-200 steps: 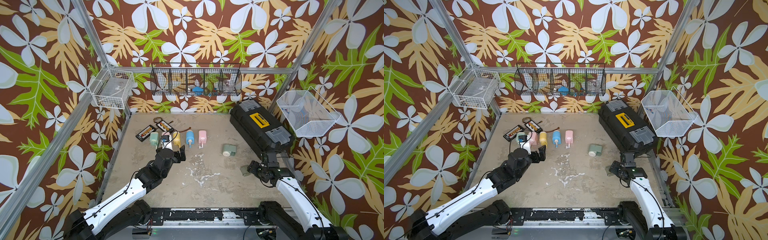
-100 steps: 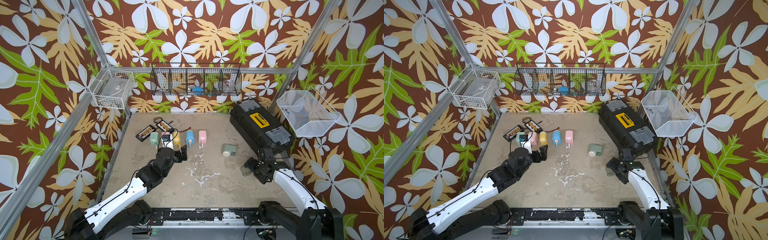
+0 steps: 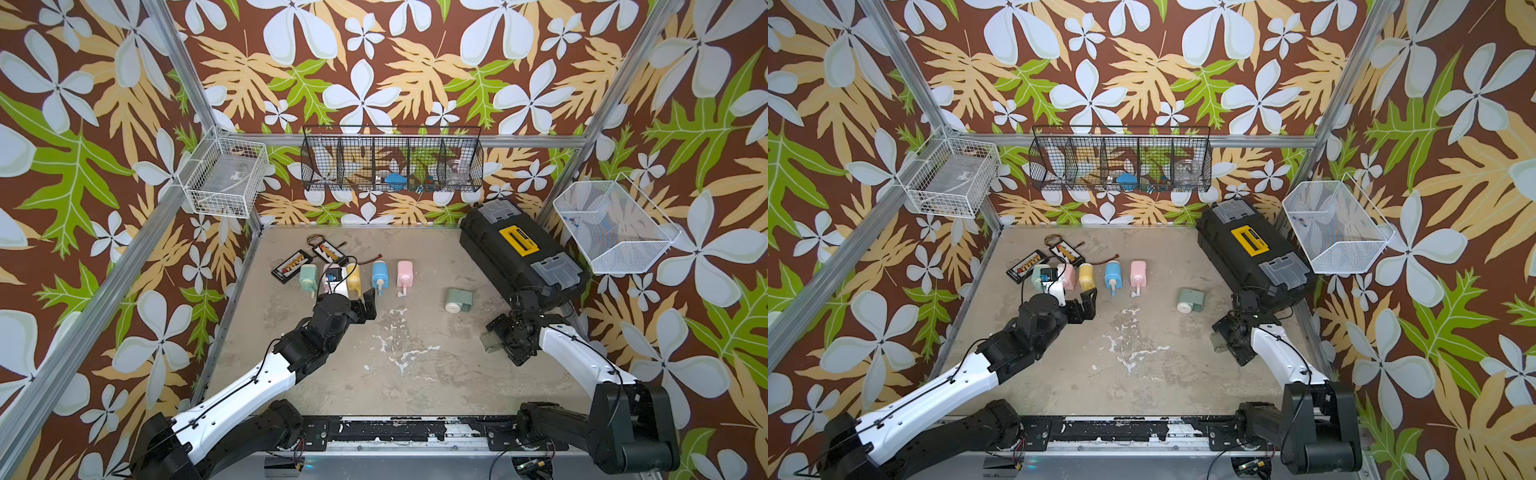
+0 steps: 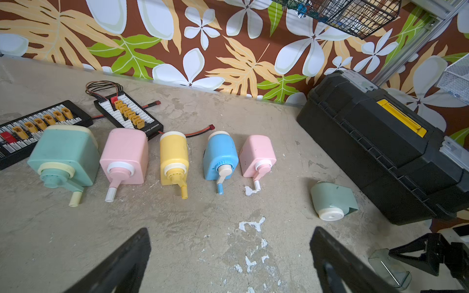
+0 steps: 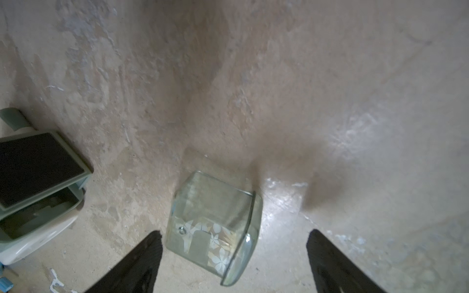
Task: Put the tray back into the pencil sharpener
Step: Pick up the container from the center of the board.
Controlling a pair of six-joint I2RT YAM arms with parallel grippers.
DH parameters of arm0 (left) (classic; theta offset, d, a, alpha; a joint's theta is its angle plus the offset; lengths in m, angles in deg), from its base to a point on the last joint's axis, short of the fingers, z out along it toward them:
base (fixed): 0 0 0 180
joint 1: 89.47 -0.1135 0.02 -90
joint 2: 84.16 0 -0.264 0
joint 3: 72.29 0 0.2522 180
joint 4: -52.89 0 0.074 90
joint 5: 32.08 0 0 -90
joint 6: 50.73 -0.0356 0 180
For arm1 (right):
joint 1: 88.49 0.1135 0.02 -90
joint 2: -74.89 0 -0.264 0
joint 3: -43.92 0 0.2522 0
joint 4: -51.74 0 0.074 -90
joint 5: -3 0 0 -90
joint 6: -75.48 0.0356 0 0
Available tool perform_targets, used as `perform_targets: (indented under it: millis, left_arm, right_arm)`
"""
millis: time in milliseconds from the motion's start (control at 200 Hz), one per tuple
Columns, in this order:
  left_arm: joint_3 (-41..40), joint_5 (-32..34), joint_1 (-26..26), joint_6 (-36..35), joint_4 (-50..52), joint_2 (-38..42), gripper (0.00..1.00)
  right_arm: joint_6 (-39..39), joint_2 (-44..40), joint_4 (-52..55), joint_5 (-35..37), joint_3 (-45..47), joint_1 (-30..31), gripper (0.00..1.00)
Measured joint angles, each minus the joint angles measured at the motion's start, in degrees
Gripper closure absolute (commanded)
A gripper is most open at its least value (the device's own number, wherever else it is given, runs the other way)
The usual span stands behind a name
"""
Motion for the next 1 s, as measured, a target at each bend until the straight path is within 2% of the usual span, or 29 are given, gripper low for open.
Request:
perform_targets:
  millis: [165, 275, 506, 651, 851, 1001]
  left_arm:
    - [0.0, -0.48, 0.0, 0.0, -0.59, -0.59, 0.0]
    - [0.02, -0.7, 0.0, 0.0, -0.72, -0.94, 0.0]
    - [0.52, -0.98, 0.0, -0.59, -0.7, -1.2, 0.0]
    - [0.66, -0.98, 0.0, -1.07, -0.7, -1.2, 0.0]
    - [0.66, -1.03, 0.0, -1.29, -0.72, -1.18, 0.0]
    - [0.52, -2.51, 0.0, -1.27, -0.85, -0.83, 0.03]
  right_arm:
    - [0.46, 3.17, -0.22, 0.04, -1.46, 0.96, 0.12]
    - [0.9, 6.12, -0.11, 0.24, -3.04, 2.08, 0.22]
    - [1.09, 11.28, 0.09, 0.44, -4.85, 3.87, 0.31]
    - [0.83, 11.69, 0.15, 0.5, -4.94, 4.17, 0.33]
    - [-0.5, 10.25, -0.52, 0.13, -3.72, 4.24, 0.43]
    - [-2.45, 7.85, -2.6, -2.84, -1.86, 4.24, 0.5]
